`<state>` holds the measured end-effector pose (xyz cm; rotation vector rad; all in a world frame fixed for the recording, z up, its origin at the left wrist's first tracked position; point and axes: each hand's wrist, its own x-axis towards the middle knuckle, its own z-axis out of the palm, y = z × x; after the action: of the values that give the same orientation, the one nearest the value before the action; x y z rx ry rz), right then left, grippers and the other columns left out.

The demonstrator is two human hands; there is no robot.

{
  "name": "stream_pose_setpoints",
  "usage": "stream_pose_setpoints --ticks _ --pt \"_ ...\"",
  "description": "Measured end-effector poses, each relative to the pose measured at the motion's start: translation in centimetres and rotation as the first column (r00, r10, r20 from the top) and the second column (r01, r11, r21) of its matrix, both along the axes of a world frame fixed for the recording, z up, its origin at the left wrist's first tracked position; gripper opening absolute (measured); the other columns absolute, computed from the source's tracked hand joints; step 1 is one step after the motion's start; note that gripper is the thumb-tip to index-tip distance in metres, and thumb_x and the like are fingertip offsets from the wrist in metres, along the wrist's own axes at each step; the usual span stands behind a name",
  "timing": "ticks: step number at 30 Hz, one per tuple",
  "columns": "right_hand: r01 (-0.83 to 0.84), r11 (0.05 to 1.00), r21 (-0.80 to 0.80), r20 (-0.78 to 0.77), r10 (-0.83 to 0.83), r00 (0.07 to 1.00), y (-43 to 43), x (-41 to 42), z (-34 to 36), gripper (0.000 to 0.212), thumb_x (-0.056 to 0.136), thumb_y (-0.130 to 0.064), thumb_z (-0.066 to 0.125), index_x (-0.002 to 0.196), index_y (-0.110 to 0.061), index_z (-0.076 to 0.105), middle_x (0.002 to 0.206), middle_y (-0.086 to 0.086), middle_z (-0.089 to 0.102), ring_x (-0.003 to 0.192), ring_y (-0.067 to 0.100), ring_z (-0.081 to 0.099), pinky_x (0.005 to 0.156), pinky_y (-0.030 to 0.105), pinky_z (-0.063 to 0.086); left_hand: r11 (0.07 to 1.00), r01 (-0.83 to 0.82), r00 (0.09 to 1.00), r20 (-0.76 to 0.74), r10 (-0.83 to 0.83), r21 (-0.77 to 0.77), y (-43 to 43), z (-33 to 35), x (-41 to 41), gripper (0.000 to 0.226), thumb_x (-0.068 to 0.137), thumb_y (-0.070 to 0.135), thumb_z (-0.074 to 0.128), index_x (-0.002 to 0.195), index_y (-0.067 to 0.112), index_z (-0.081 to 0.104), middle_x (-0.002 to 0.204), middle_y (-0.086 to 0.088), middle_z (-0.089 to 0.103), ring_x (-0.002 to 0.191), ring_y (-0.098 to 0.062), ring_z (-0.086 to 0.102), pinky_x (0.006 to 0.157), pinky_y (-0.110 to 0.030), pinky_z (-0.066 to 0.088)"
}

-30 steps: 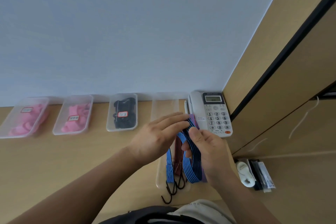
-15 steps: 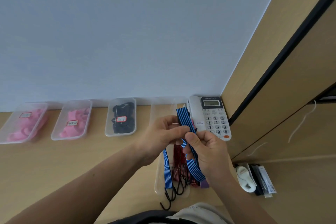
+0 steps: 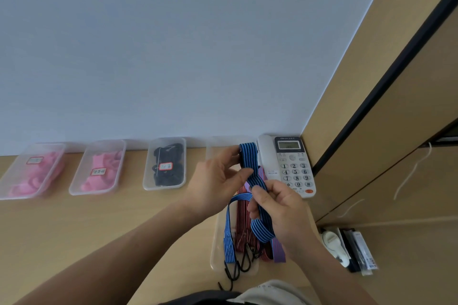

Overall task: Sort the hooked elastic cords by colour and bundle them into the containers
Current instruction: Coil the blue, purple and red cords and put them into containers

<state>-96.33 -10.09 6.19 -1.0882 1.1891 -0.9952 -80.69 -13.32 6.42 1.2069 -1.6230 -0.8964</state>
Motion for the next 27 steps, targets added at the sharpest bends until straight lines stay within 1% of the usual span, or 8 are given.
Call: stream_pose_setpoints --ticks 4,8,13,17,21,24,26,27 --pt "-0.027 1.000 0.012 0.033 0.027 0.999 -0.2 0.2 0.0 0.019 0.099 -0.016 0.050 0.092 -0.002 0.061 0.071 0.008 0.065 0.052 0.016 0.051 0.052 0.026 0.043 0.930 0.052 0.943 0.325 0.074 -0.363 -0.3 -0.7 0.4 0.033 0.092 0.033 0.058 0.124 0.035 0.050 0.102 0.015 0.072 0.088 -0.002 0.070 0.070 -0.030 0.057" --pt "-0.027 1.000 0.007 0.126 0.026 0.992 -0.4 0.1 0.4 0.042 0.092 -0.039 0.050 0.097 0.002 0.061 0.074 0.013 0.066 0.054 0.018 0.051 0.051 0.026 0.044 0.751 0.139 0.895 0.407 0.184 -0.645 -1.2 -1.5 0.7 0.030 0.099 0.028 0.052 0.127 0.018 0.051 0.100 0.001 0.074 0.077 -0.014 0.067 0.063 -0.025 0.054" --pt "-0.051 0.998 -0.033 0.246 0.058 0.968 -0.4 0.2 0.4 0.062 0.088 -0.056 0.045 0.101 0.002 0.062 0.080 0.017 0.065 0.056 0.019 0.050 0.050 0.023 0.043 0.659 0.215 0.882 0.433 0.187 -0.721 -2.3 -1.8 1.2 0.030 0.096 0.012 0.058 0.126 0.014 0.054 0.117 -0.005 0.071 0.096 -0.013 0.065 0.081 -0.022 0.051" --pt "-0.023 0.997 -0.079 0.197 0.038 0.980 -0.8 0.5 1.0 0.082 0.074 -0.070 0.062 0.090 0.010 0.056 0.071 0.014 0.058 0.047 0.012 0.040 0.047 0.022 0.032 0.657 0.291 0.860 0.491 0.139 -0.696 -2.7 -2.3 1.5 0.042 0.088 0.003 0.061 0.127 0.016 0.056 0.127 -0.008 0.066 0.104 -0.020 0.068 0.084 -0.029 0.056" --pt "-0.011 0.997 -0.072 0.212 0.026 0.977 -1.0 0.5 1.2 0.062 0.085 -0.045 0.058 0.092 0.017 0.050 0.065 0.009 0.052 0.046 0.012 0.034 0.050 0.028 0.027 0.813 0.238 0.904 0.427 0.014 -0.531 -2.2 -1.8 1.4 0.044 0.090 0.013 0.054 0.134 0.017 0.058 0.141 -0.006 0.055 0.118 -0.015 0.062 0.089 -0.031 0.056" --pt "0.012 0.996 -0.088 0.203 0.006 0.979 -0.9 0.5 1.5 0.053 0.086 -0.038 0.057 0.094 0.014 0.051 0.061 0.003 0.052 0.044 0.010 0.033 0.048 0.028 0.025 0.992 0.129 0.992 0.005 -0.129 -0.011 -0.9 -0.6 0.6 0.055 0.094 0.007 0.049 0.147 0.018 0.040 0.138 0.005 0.056 0.124 -0.003 0.055 0.101 -0.026 0.049" --pt "0.011 0.994 -0.106 0.173 0.007 0.985 -0.8 0.8 1.4 0.048 0.087 -0.037 0.057 0.096 0.010 0.054 0.064 0.006 0.052 0.044 0.010 0.033 0.046 0.026 0.027 0.919 0.222 0.942 -0.315 -0.116 0.325 -0.8 0.6 0.2 0.045 0.099 0.009 0.047 0.143 0.014 0.042 0.123 -0.001 0.066 0.110 -0.011 0.065 0.101 -0.035 0.049" --pt "0.001 0.993 -0.114 0.152 0.017 0.988 -0.8 0.9 1.3 0.046 0.088 -0.039 0.058 0.096 0.007 0.056 0.065 0.009 0.053 0.044 0.011 0.034 0.046 0.027 0.028 0.881 0.291 0.920 -0.362 -0.150 0.374 -0.8 1.0 0.3 0.034 0.101 0.016 0.045 0.133 0.006 0.053 0.109 -0.008 0.070 0.097 -0.019 0.068 0.098 -0.039 0.050"
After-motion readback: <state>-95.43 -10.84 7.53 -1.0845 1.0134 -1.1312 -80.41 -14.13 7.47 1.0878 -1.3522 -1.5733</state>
